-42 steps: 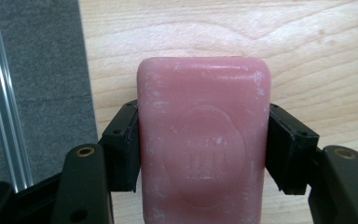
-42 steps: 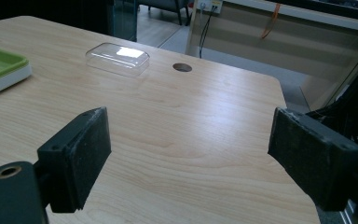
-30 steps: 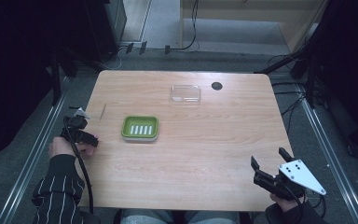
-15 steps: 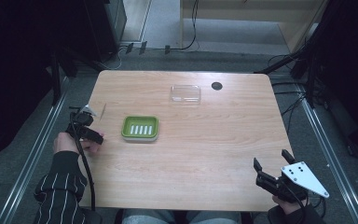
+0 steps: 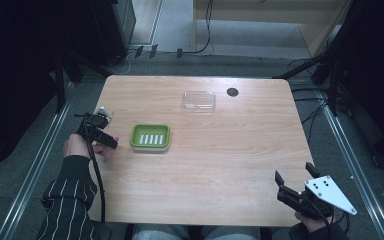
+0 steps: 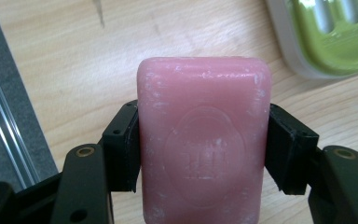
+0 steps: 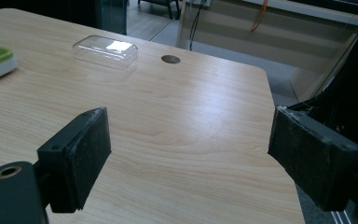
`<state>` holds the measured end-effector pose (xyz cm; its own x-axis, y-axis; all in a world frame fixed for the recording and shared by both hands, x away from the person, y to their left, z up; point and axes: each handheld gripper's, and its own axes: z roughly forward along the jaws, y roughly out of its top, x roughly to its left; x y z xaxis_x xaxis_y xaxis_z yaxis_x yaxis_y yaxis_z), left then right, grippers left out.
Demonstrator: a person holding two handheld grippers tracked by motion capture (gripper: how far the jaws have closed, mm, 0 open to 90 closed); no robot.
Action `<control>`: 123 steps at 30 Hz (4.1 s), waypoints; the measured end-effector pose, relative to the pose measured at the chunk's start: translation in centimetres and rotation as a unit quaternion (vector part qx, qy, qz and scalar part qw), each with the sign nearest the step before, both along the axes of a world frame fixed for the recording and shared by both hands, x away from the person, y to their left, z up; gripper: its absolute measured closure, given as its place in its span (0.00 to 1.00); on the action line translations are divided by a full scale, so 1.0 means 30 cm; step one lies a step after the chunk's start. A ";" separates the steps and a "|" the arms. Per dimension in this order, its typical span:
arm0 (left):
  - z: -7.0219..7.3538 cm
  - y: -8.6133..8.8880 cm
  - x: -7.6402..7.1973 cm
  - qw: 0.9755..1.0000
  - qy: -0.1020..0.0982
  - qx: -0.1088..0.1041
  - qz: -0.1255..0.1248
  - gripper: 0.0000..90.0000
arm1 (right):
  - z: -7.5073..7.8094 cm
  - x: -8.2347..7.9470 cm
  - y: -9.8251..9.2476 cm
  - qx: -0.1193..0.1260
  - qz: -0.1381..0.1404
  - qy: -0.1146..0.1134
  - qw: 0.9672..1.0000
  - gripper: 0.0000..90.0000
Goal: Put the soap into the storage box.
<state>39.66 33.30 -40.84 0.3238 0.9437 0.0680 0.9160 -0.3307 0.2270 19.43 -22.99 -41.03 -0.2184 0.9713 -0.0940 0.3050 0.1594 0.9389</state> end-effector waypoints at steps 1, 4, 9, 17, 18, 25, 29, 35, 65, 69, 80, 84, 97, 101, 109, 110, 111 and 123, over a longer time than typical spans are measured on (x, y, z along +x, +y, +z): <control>0.002 -0.008 0.003 1.000 -0.002 0.000 -0.002 0.43 | 0.000 0.000 0.000 0.000 0.000 0.000 1.000 0.15; 0.010 -0.026 0.013 1.000 -0.003 -0.002 -0.016 0.43 | 0.000 -0.001 0.000 -0.001 0.000 0.001 1.000 0.15; 0.026 -0.059 0.028 0.999 -0.005 -0.003 -0.035 0.43 | 0.000 -0.001 0.000 -0.002 0.001 0.002 1.000 0.15; 0.047 -0.108 0.055 0.998 -0.010 -0.001 -0.059 0.43 | -0.001 0.000 -0.001 -0.002 0.001 0.002 1.000 0.15; 0.047 -0.115 0.058 0.998 -0.011 -0.002 -0.061 0.43 | 0.000 0.000 0.000 -0.003 0.001 0.002 1.000 0.15; 0.059 -0.156 0.081 0.996 -0.009 0.004 -0.092 0.43 | 0.000 -0.001 0.000 -0.004 0.000 0.004 1.000 0.15; 0.059 -0.171 0.087 0.995 -0.007 0.000 -0.101 0.43 | -0.001 -0.001 0.000 -0.005 -0.001 0.004 1.000 0.15; 0.073 -0.194 0.100 0.993 -0.010 -0.006 -0.121 0.43 | -0.002 -0.004 -0.004 -0.005 -0.002 0.005 1.000 0.15; 0.080 -0.285 0.133 0.978 -0.018 -0.008 -0.206 0.43 | -0.002 -0.030 -0.024 -0.008 -0.018 0.007 1.000 0.15; 0.079 -0.307 0.138 0.974 -0.020 -0.006 -0.224 0.43 | -0.003 -0.036 -0.028 -0.009 -0.021 0.008 1.000 0.15; 0.065 -0.351 0.154 0.961 -0.017 0.004 -0.276 0.43 | -0.003 -0.047 -0.038 -0.009 -0.028 0.009 1.000 0.15; 0.052 -0.363 0.156 0.954 -0.015 0.015 -0.299 0.43 | -0.003 -0.050 -0.039 -0.010 -0.030 0.009 0.999 0.15; 0.037 -0.384 0.169 0.942 -0.010 0.014 -0.336 0.43 | -0.004 -0.058 -0.046 -0.010 -0.035 0.010 0.999 0.15; 0.030 -0.387 0.170 0.936 -0.011 0.010 -0.350 0.43 | -0.004 -0.059 -0.046 -0.011 -0.035 0.010 0.999 0.15; 0.018 -0.381 0.176 0.932 -0.010 0.012 -0.361 0.43 | -0.004 -0.058 -0.046 -0.011 -0.036 0.010 0.999 0.15; 0.012 -0.382 0.177 0.931 -0.010 0.014 -0.366 0.43 | -0.004 -0.058 -0.046 -0.011 -0.035 0.010 0.999 0.15; 0.012 -0.382 0.177 0.931 -0.010 0.014 -0.366 0.43 | -0.004 -0.058 -0.046 -0.011 -0.035 0.010 0.999 0.15; -0.023 -0.393 0.185 0.918 -0.006 0.028 -0.396 0.43 | -0.004 -0.059 -0.046 -0.011 -0.035 0.010 0.999 0.15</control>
